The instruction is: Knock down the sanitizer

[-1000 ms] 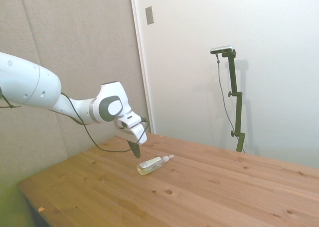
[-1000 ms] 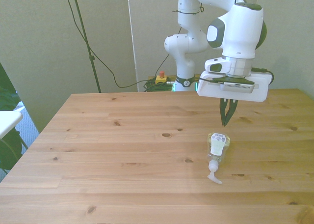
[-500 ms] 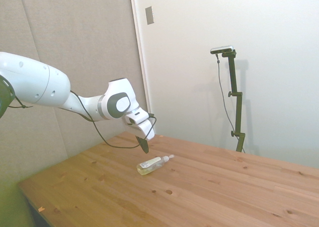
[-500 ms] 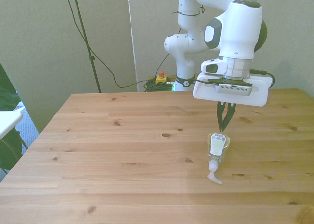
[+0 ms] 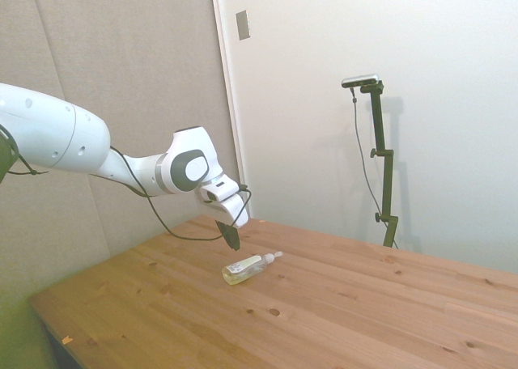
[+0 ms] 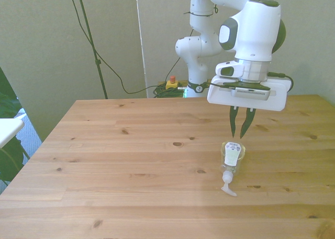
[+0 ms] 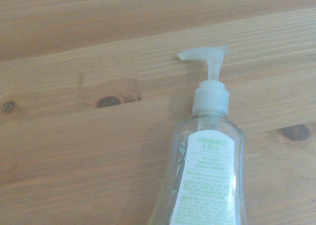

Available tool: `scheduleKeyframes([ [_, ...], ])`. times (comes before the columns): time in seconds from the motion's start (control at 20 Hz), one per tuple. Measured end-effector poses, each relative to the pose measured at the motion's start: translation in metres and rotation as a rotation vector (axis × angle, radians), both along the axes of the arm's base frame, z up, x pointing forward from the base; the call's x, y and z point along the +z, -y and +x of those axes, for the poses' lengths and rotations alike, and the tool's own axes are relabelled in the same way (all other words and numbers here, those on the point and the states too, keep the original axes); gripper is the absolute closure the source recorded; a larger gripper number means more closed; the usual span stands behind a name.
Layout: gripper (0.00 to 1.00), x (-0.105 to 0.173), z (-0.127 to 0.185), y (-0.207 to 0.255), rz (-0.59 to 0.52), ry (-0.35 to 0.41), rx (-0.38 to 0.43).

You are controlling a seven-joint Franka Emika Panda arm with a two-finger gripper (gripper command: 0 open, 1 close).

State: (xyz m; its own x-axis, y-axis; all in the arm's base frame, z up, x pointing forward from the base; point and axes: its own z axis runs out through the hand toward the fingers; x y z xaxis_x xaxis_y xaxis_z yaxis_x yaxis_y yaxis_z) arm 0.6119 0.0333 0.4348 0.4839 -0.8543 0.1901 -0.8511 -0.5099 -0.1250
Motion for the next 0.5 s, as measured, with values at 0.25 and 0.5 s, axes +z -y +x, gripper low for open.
scheduleKeyframes([
  [0.25,0.0,0.003,-0.022,-0.003,-0.003,-0.019,0.03],
  [0.5,0.0,0.004,-0.048,-0.011,-0.006,-0.033,0.055],
])
